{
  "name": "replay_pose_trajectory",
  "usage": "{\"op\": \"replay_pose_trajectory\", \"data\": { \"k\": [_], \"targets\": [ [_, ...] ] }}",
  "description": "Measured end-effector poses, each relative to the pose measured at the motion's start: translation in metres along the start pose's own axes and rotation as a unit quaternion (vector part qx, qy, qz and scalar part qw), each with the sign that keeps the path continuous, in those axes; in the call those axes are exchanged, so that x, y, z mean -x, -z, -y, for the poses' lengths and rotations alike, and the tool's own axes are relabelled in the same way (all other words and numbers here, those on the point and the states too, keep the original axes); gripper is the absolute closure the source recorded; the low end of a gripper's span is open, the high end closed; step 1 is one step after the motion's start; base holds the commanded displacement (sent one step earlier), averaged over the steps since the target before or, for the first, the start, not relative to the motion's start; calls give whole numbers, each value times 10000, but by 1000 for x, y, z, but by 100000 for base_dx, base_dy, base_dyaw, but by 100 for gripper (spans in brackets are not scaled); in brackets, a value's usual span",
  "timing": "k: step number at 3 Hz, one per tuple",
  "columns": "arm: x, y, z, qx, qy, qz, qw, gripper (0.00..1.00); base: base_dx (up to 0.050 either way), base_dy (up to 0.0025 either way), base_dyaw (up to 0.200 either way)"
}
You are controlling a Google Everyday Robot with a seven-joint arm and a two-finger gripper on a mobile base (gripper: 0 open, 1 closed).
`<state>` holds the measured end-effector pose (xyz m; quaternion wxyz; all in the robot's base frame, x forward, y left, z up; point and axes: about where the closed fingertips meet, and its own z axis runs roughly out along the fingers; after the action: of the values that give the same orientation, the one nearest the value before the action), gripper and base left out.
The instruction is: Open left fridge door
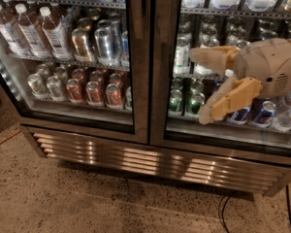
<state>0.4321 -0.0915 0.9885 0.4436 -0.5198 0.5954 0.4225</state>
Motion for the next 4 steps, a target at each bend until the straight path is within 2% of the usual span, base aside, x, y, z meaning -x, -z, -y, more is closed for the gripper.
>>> {"op": "replay_pose_trajectory", "data": {
  "k": [1, 2, 3, 4],
  "targets": [
    [10, 5, 13, 512, -336, 1460, 9874, 0, 0, 0, 0],
    [14, 7, 15, 609, -460, 1749, 9816, 0, 0, 0, 0],
    [15, 4, 14, 213, -379, 1527, 9873, 0, 0, 0, 0],
    [16, -5, 13, -328, 15, 664, 9973, 0, 0, 0, 0]
  ]
}}
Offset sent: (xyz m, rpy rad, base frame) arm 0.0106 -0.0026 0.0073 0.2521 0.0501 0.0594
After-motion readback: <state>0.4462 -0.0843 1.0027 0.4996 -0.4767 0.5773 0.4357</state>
